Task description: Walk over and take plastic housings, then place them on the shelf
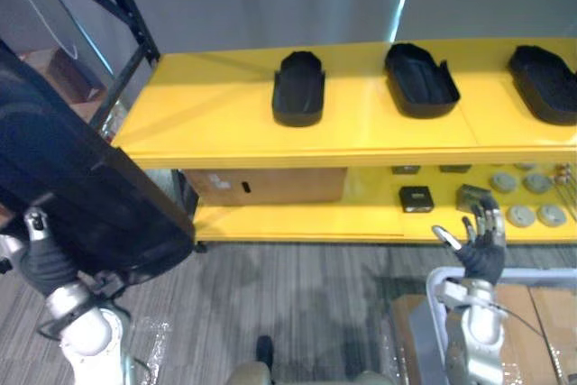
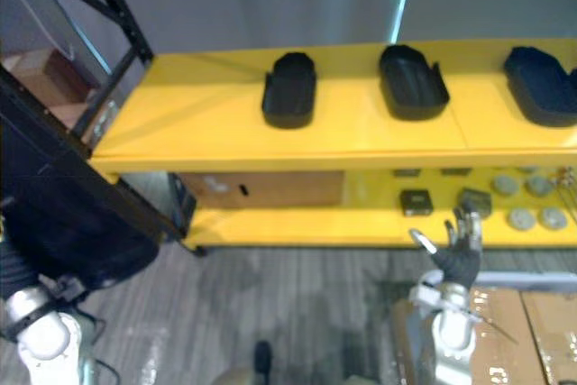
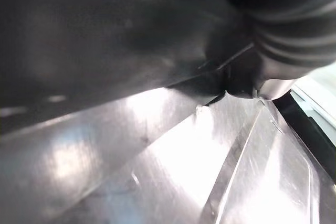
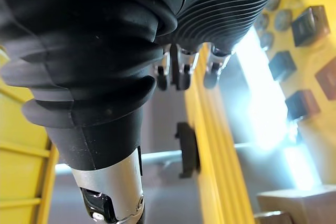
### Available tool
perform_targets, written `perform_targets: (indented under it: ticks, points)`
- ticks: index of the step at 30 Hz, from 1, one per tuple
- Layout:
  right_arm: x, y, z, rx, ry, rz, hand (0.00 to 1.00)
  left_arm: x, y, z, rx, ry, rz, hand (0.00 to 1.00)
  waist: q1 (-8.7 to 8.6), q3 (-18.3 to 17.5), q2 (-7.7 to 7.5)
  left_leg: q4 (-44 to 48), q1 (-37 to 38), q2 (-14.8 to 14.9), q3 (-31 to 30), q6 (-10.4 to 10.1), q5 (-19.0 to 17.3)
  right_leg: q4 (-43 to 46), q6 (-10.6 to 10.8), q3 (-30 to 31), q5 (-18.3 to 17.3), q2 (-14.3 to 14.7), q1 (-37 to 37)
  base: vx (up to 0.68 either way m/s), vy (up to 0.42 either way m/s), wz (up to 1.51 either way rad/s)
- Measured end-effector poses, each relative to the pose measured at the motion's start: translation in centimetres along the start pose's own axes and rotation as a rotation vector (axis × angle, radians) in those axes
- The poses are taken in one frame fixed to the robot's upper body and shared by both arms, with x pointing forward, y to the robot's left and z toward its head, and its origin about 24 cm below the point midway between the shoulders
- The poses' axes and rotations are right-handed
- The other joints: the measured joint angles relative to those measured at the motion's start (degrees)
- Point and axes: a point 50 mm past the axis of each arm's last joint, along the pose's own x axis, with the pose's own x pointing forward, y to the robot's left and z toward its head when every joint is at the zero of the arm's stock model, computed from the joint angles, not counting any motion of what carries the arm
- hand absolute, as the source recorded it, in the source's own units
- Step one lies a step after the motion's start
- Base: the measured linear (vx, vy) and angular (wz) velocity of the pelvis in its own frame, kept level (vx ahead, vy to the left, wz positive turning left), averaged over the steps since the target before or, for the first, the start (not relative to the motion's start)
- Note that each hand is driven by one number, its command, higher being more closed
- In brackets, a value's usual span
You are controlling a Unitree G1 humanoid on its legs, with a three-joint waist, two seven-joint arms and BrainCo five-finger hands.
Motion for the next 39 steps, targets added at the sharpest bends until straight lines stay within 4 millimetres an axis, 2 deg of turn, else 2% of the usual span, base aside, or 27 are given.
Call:
perform_targets:
  ticks: [1,2,3,4,5,6,7,8,9,11,12,15,17,20,24,26,28,29,30,31,32,33,34,35,37,38,39]
  points:
    - [-0.3,0.1,-0.3,0.009,0.013,-0.007,0.00,-0.4,0.6,-0.1,0.023,0.017,-0.010,1.00,-0.01,0.2,-0.29,0.4,0.5,0.2,-1.0,0.4,-0.7,4.0,-3.3,1.4,2.5,0.5,-1.6,-0.08,0.011,0.28]
    - [-0.4,0.1,-0.3,0.010,0.015,-0.010,0.00,-0.7,0.8,-0.2,0.032,0.026,-0.014,1.00,-0.21,0.1,-0.12,-0.5,0.6,0.4,-1.4,0.7,-0.9,4.5,-4.3,2.3,4.2,1.4,-2.4,-0.05,0.052,0.40]
    - [-0.7,0.2,-0.5,0.021,0.022,-0.028,0.00,-0.9,1.1,-0.1,0.037,0.033,-0.025,1.00,-0.61,-1.1,-2.34,-1.7,0.8,-0.8,-2.5,1.9,-2.3,3.3,-4.4,4.1,6.4,1.3,-4.2,0.09,0.085,0.42]
    - [-0.4,0.8,0.0,0.047,-0.011,-0.026,0.00,-0.6,0.9,0.4,-0.001,0.009,-0.022,1.00,-0.75,0.5,-4.03,17.0,-5.4,-1.9,1.8,5.5,-6.1,6.2,-2.8,5.6,5.4,-0.2,-5.2,0.12,0.075,0.32]
    - [-0.1,0.8,0.6,0.043,-0.044,-0.016,0.00,-0.7,0.6,0.4,-0.022,0.009,-0.018,1.00,-0.71,1.4,-2.73,18.0,-4.4,0.0,2.8,4.9,-10.3,9.2,-2.6,5.1,6.0,0.7,-6.8,0.10,0.056,0.30]
    - [-0.2,0.9,0.3,0.050,-0.036,-0.026,0.00,-0.6,0.2,0.2,-0.032,0.015,-0.028,1.00,-0.88,3.2,-2.20,18.1,-4.3,0.6,1.0,3.1,-13.9,9.6,-0.6,8.4,2.1,2.0,-8.5,0.01,0.021,0.25]
    - [-0.6,0.9,-0.2,0.048,-0.010,-0.039,0.00,-0.8,-0.1,0.1,-0.039,0.026,-0.038,1.00,-0.95,3.0,-2.46,17.4,-5.0,1.1,0.6,3.4,-13.5,4.7,1.3,8.8,-0.7,3.7,-9.0,-0.01,0.022,0.33]
    - [-0.8,0.7,-0.3,0.046,-0.006,-0.049,0.00,-1.0,0.0,0.0,-0.036,0.036,-0.040,1.00,-0.83,3.0,-2.66,16.9,-5.8,1.6,0.6,3.4,-13.4,-0.7,2.0,8.5,-1.2,5.1,-8.9,0.00,-0.053,0.22]
    - [-0.7,0.5,-0.2,0.047,-0.016,-0.064,0.00,-1.4,0.1,-0.3,-0.028,0.056,-0.031,1.00,-0.78,3.0,-3.06,16.5,-6.0,1.7,0.8,3.3,-13.4,-6.9,2.2,8.1,-1.1,6.3,-8.5,0.04,-0.095,0.11]
    - [-0.5,0.4,0.1,0.052,-0.034,-0.074,0.00,-2.0,0.9,-0.3,-0.001,0.074,-0.015,1.00,-0.64,2.1,-4.61,16.4,-5.8,0.8,2.1,2.2,-13.2,-13.6,1.0,7.5,-1.7,7.2,-8.0,0.11,-0.140,-0.07]
    - [-0.2,0.1,0.3,0.040,-0.048,-0.072,0.00,-2.4,1.1,-0.4,-0.001,0.088,0.004,1.00,-0.80,1.6,-4.32,17.3,-6.1,1.2,2.5,1.1,-13.8,-15.4,2.1,8.3,0.8,7.8,-7.5,0.14,-0.128,-0.12]
    - [0.0,-0.9,0.8,0.004,-0.065,-0.094,0.00,-3.1,0.8,-0.6,-0.057,0.108,0.020,1.00,-1.09,-0.2,-0.30,18.0,-8.1,4.5,2.4,-0.5,-14.6,-19.5,1.1,6.7,2.8,10.8,-7.2,0.23,-0.113,-0.07]
    - [0.0,-1.6,0.9,-0.003,-0.070,-0.140,0.00,-2.8,0.3,-0.4,-0.117,0.088,0.017,1.00,-1.66,-0.2,0.87,17.7,-8.2,5.9,2.5,-1.1,-14.3,-20.8,0.8,6.5,3.6,12.1,-6.6,0.25,-0.102,-0.01]
    - [0.2,-3.1,1.8,-0.015,-0.119,-0.219,0.00,-2.2,-1.2,0.0,-0.180,0.051,-0.012,1.00,-2.39,-0.2,0.93,15.1,-4.8,6.4,3.8,-1.6,-14.0,-21.4,0.4,6.9,3.3,12.9,-4.8,0.18,-0.044,-0.15]
    - [0.3,-3.6,2.9,0.006,-0.190,-0.252,0.00,-1.6,-3.0,0.4,-0.236,0.020,-0.062,1.00,-2.56,-0.2,0.96,14.5,-3.1,5.8,4.2,-1.9,-13.8,-21.3,0.2,8.4,2.3,12.4,-4.3,0.14,0.021,-0.24]
    - [0.1,-3.6,3.0,0.008,-0.189,-0.255,0.00,-1.6,-3.6,0.5,-0.255,0.021,-0.077,1.00,-2.61,-0.2,0.92,17.1,-3.3,5.0,4.9,-1.9,-13.8,-20.5,0.6,9.2,0.5,11.8,-4.0,0.07,0.011,-0.16]
    - [-0.3,-3.4,2.7,0.013,-0.173,-0.250,0.00,-1.9,-3.9,0.3,-0.253,0.040,-0.093,1.00,-2.51,-0.1,1.02,26.2,-4.9,4.9,5.7,-1.8,-13.7,-18.1,0.8,10.0,-2.0,11.1,-2.6,0.08,0.015,-0.22]
    - [-0.5,-3.4,2.6,0.014,-0.168,-0.250,0.00,-2.0,-4.0,0.3,-0.250,0.044,-0.098,1.00,-2.49,-0.1,1.15,30.1,-6.0,5.2,5.8,-1.6,-13.6,-17.3,0.5,10.1,-3.1,10.9,-2.4,0.06,0.038,-0.20]
    - [-1.0,-3.4,2.4,0.014,-0.154,-0.250,0.00,-2.3,-4.0,0.4,-0.252,0.051,-0.102,1.00,-2.47,0.1,1.58,38.8,-8.6,6.3,5.8,0.1,-12.5,-14.5,0.0,10.4,-5.8,11.2,-2.0,0.08,0.037,-0.22]
    - [-1.5,-3.4,2.3,0.010,-0.142,-0.250,0.00,-2.5,-4.1,0.6,-0.256,0.050,-0.101,1.00,-2.45,0.5,2.29,47.1,-11.8,7.9,5.8,1.3,-9.2,-11.9,-0.3,11.1,-7.7,11.9,-1.5,0.07,0.022,-0.27]
    - [-1.7,-3.4,2.1,0.007,-0.131,-0.247,0.00,-2.5,-4.0,0.7,-0.255,0.049,-0.098,1.00,-2.30,0.5,2.58,50.7,-13.1,8.7,5.8,1.5,-6.9,-10.8,-0.5,11.3,-8.6,12.1,-1.3,0.18,0.016,-0.27]
    - [-2.2,-3.4,1.8,0.002,-0.113,-0.244,0.00,-2.6,-3.8,0.8,-0.251,0.050,-0.092,1.00,-2.32,0.5,2.75,54.5,-14.6,9.6,6.2,1.6,-2.9,-9.9,-0.8,11.5,-9.5,12.2,-0.5,0.20,0.010,-0.26]
    - [-2.9,-3.4,1.9,0.006,-0.107,-0.247,0.00,-2.5,-3.5,0.7,-0.249,0.055,-0.082,1.00,-2.30,0.7,2.46,58.1,-15.9,10.7,7.1,1.9,3.5,-9.7,-0.9,12.3,-9.8,12.1,0.9,0.24,0.022,-0.23]
    - [-2.9,-3.3,2.2,0.012,-0.118,-0.241,0.00,-2.5,-3.5,0.7,-0.247,0.055,-0.080,1.00,-2.22,0.8,2.16,59.8,-16.9,11.0,7.3,2.1,4.3,-10.0,-0.9,12.8,-9.8,11.9,1.8,0.21,0.035,-0.29]
    - [-2.4,-2.4,3.4,0.047,-0.189,-0.217,0.00,-2.5,-3.6,0.7,-0.246,0.056,-0.098,1.00,-1.79,0.7,2.36,58.3,-17.4,11.0,6.9,2.5,-6.8,-11.6,-0.5,14.9,-9.5,11.8,3.6,0.22,0.073,-0.44]
    - [-2.2,-2.2,3.8,0.056,-0.212,-0.212,0.00,-2.5,-3.6,0.7,-0.247,0.053,-0.102,1.00,-1.58,0.6,2.27,55.7,-17.3,11.0,6.7,2.5,-8.7,-11.9,-0.4,15.6,-9.4,11.7,3.7,0.21,0.128,-0.58]
    - [-1.7,-1.7,4.4,0.075,-0.253,-0.198,0.00,-2.4,-3.7,0.9,-0.252,0.044,-0.117,1.00,-0.82,0.6,1.76,47.7,-16.6,10.5,5.9,2.5,-11.6,-12.0,-0.1,17.3,-9.2,11.3,3.3,0.18,0.183,-0.61]
